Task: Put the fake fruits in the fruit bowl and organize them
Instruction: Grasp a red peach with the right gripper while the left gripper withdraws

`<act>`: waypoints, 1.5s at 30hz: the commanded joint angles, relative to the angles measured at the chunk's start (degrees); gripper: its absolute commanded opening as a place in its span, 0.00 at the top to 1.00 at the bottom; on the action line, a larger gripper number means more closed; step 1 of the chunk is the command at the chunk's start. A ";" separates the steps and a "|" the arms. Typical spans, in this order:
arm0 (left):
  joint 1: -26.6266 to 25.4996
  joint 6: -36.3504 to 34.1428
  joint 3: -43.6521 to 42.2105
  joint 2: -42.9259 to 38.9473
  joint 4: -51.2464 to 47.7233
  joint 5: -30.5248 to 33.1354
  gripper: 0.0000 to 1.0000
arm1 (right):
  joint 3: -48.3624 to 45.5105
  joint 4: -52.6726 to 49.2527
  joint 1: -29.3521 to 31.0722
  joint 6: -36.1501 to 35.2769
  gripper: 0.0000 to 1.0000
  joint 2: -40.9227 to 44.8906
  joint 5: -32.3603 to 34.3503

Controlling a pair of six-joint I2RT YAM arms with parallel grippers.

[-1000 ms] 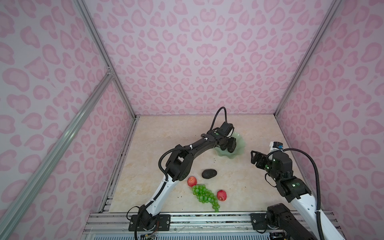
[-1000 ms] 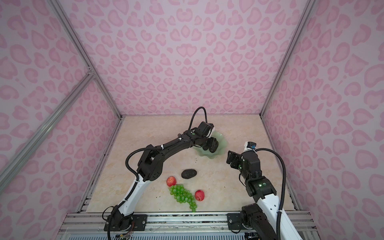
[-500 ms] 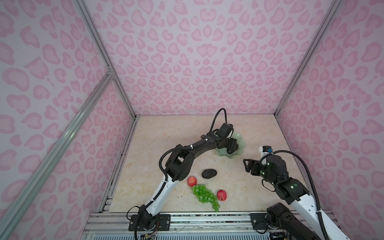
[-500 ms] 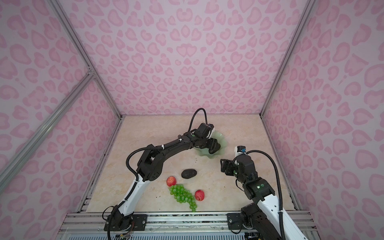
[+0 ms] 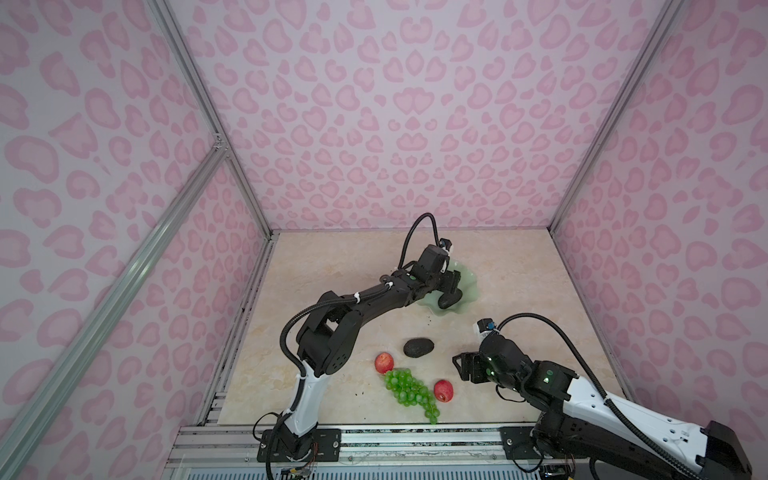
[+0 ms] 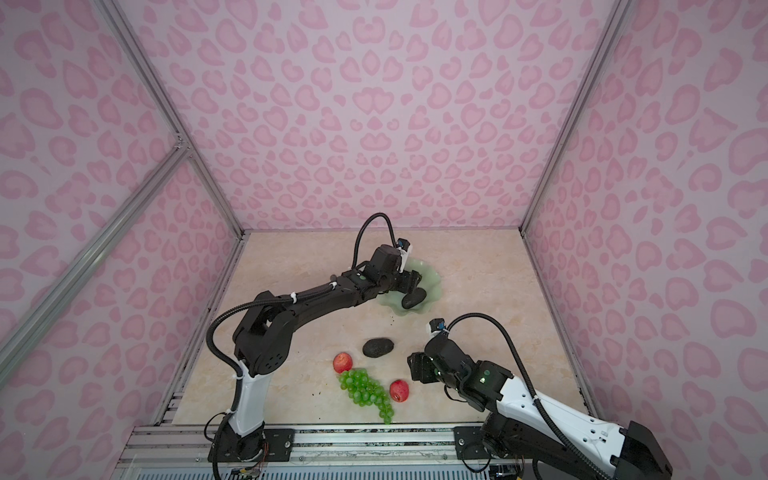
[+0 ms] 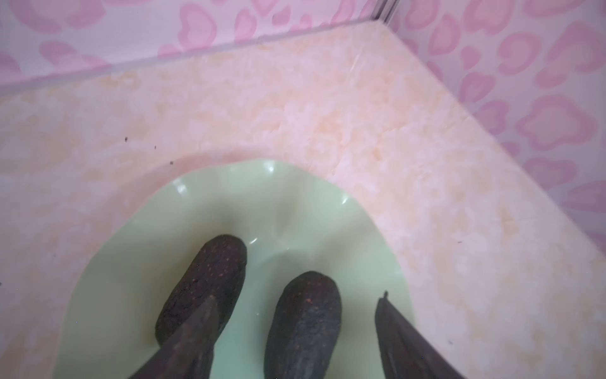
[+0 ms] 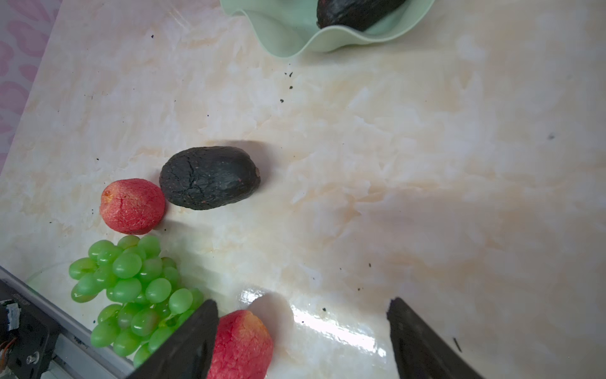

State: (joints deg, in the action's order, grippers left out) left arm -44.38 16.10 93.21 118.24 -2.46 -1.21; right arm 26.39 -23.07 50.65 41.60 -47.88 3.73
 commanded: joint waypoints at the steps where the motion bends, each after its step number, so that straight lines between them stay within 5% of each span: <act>1: -0.17 0.05 0.45 -27.52 4.27 -2.84 0.24 | -0.23 2.99 0.88 1.99 0.18 -0.75 1.23; 12: 0.00 -4.48 -6.05 -36.16 1.78 4.11 0.24 | -0.33 4.06 9.08 5.82 0.19 -7.01 -0.85; 26: 5.87 -0.31 -35.61 -61.43 -7.27 18.20 0.22 | 2.01 7.51 15.97 9.79 0.22 -18.31 -4.83; 38: 6.94 4.31 -46.95 -66.97 -15.42 22.64 0.22 | 3.36 3.00 16.58 11.30 0.52 -18.66 1.80; 45: 7.20 9.29 -51.33 -65.90 -16.78 19.26 0.22 | 11.15 -6.36 12.05 3.66 0.60 -11.37 12.48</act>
State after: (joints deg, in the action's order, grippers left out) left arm -37.19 22.37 42.92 52.03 -18.28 19.38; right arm 35.66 -25.17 64.75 49.69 -61.34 9.61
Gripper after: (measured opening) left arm 0.785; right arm 0.440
